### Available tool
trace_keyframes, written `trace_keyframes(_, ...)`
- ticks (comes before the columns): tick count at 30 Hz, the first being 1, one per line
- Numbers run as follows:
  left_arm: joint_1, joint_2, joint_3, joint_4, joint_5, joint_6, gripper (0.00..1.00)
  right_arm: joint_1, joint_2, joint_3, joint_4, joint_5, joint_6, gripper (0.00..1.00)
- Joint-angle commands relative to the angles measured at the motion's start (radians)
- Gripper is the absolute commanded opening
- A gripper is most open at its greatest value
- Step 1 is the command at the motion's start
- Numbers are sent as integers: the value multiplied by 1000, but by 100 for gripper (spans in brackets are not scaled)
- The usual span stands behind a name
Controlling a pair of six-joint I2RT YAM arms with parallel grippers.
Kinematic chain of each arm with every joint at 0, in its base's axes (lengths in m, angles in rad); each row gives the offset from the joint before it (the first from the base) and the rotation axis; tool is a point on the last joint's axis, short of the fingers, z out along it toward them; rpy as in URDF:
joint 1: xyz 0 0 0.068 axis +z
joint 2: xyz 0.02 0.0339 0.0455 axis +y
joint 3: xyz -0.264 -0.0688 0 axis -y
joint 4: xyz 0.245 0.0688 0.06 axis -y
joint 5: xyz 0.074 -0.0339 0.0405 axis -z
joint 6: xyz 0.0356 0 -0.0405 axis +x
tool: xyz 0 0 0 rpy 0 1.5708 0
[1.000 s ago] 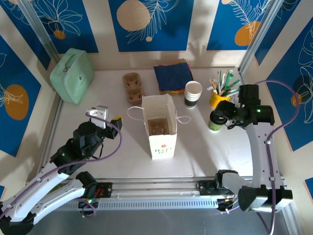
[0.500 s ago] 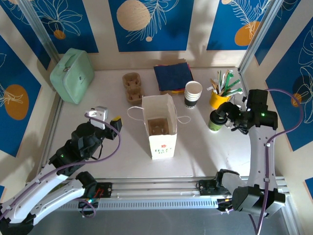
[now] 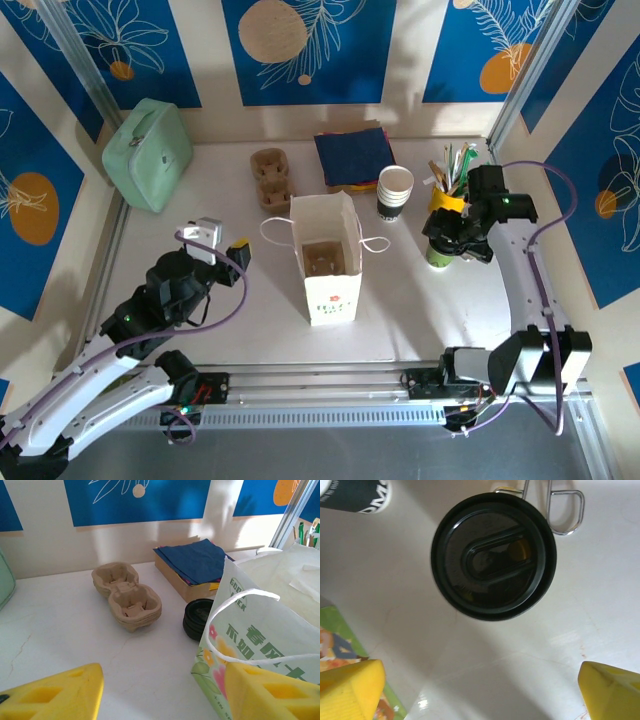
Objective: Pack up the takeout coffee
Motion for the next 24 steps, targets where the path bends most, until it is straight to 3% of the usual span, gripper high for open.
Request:
trace_keyframes(1,1,-17,-7,27,8,22,65,3,16,11,27,45,-31,99)
trace_keyframes(14,0,-16,-3,25,6,25,65,-28,165,84,29,5,-87,100)
trace_keyframes(24,0,-17,-4,22,2,24,65,-31,235,111,33,-17,-102,88)
